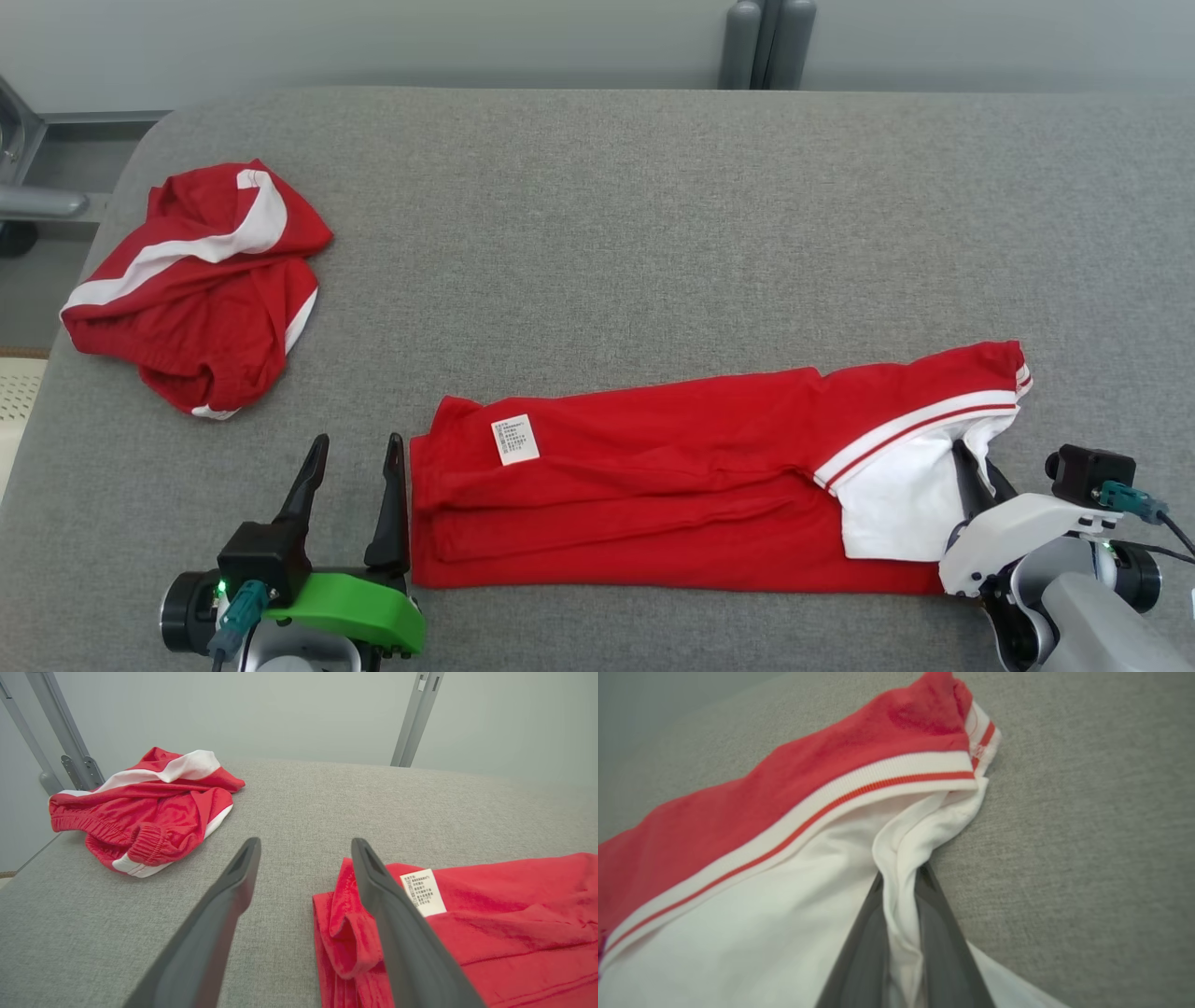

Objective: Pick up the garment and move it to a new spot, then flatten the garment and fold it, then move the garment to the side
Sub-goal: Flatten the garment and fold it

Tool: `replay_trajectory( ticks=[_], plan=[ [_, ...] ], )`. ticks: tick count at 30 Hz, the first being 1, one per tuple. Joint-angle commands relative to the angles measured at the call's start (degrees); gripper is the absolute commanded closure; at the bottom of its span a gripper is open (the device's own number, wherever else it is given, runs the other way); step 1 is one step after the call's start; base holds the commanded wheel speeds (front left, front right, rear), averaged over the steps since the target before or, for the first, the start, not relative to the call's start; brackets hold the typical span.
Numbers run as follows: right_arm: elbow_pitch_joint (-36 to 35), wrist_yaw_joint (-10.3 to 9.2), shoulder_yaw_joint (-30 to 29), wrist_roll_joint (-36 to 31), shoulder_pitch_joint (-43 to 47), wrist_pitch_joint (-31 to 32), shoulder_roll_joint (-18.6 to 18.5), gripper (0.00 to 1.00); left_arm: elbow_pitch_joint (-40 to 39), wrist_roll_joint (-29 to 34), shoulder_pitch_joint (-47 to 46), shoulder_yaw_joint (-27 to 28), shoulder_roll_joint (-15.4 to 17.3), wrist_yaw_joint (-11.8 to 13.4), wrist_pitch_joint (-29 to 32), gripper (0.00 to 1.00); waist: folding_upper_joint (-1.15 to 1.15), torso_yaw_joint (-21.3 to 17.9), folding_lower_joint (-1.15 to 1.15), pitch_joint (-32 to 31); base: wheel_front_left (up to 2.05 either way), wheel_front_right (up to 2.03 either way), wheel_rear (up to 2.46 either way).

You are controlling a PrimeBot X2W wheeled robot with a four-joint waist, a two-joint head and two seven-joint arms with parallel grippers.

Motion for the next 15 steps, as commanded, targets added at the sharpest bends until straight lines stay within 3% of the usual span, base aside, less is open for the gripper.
replay_trajectory(
  ticks=[1,6,15],
  plan=[
    [0.9,0.38,1.8,1.0,1.2,1.2,1.2,1.00,-0.1,0.0,-0.5,0.0,0.2,0.0,0.0,0.00,0.00,0.0,0.00,-0.3,0.00,0.00,0.00],
    [-0.2,0.29,2.7,3.5,0.8,1.1,-0.4,1.00,-0.2,-0.2,-0.1,0.0,0.1,0.1,0.0,0.00,0.00,-0.2,0.00,-0.7,0.00,0.00,0.00],
    [-3.9,0.19,-3.7,2.1,1.5,0.7,-3.8,1.00,-0.9,-0.6,0.4,-0.7,0.2,-0.4,0.0,0.00,0.00,-1.6,0.00,-1.9,0.00,0.00,0.00]
  ],
)
